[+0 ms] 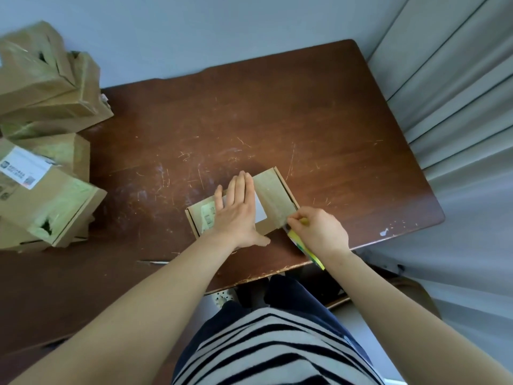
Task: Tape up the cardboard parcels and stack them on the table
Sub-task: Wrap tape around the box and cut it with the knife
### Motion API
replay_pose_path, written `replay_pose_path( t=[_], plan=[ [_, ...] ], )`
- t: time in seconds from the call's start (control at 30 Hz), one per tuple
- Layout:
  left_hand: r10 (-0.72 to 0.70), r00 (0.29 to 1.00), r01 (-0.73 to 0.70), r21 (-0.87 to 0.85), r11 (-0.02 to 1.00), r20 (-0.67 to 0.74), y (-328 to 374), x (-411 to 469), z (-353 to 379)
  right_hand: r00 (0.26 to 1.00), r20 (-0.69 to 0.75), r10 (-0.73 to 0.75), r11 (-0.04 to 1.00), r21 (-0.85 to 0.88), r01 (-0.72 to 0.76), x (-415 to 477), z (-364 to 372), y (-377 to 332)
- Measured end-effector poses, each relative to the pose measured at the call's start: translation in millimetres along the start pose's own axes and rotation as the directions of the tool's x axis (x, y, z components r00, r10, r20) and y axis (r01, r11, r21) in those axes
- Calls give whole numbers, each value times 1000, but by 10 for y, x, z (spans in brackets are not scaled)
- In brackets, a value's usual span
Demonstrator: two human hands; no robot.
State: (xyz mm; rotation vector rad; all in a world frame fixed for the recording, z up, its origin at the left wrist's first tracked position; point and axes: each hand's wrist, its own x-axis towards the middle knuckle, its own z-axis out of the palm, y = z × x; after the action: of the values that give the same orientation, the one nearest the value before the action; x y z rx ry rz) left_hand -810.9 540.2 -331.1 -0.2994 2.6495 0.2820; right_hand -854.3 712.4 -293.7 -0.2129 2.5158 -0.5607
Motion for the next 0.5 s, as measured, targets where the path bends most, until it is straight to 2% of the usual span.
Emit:
replay_pose_path(
  t=[0.1, 0.2, 0.27, 0.33, 0.4, 0.43, 0.5],
  plan=[
    [80, 993, -75, -70, 995, 84, 21, 10, -108, 1000, 18, 2, 1000, -30, -2, 91, 2, -35],
    [152, 982, -168, -145, 975, -117, 166, 157, -244, 999, 43, 1, 996, -90, 3, 146, 15, -61],
    [157, 966, -179, -95, 979, -203, 261, 243, -219, 999, 40, 19, 994, -110, -15, 158, 28, -68],
    [157, 966, -162, -9, 987, -206, 300, 291, -126, 999, 33, 41, 990, -133, -36, 162, 31, -78],
    [157, 965, -161, 1, 987, -211, 295, 313, -79, 998, 25, 52, 987, -150, -48, 176, 31, -84],
    [173, 963, -180, -14, 984, -208, 286, 285, -86, 998, 27, 56, 986, -157, -51, 170, 32, -88],
    [292, 935, -303, -25, 953, -203, 257, 161, -41, 998, 35, 60, 986, -161, -53, 167, 36, -97]
  ],
)
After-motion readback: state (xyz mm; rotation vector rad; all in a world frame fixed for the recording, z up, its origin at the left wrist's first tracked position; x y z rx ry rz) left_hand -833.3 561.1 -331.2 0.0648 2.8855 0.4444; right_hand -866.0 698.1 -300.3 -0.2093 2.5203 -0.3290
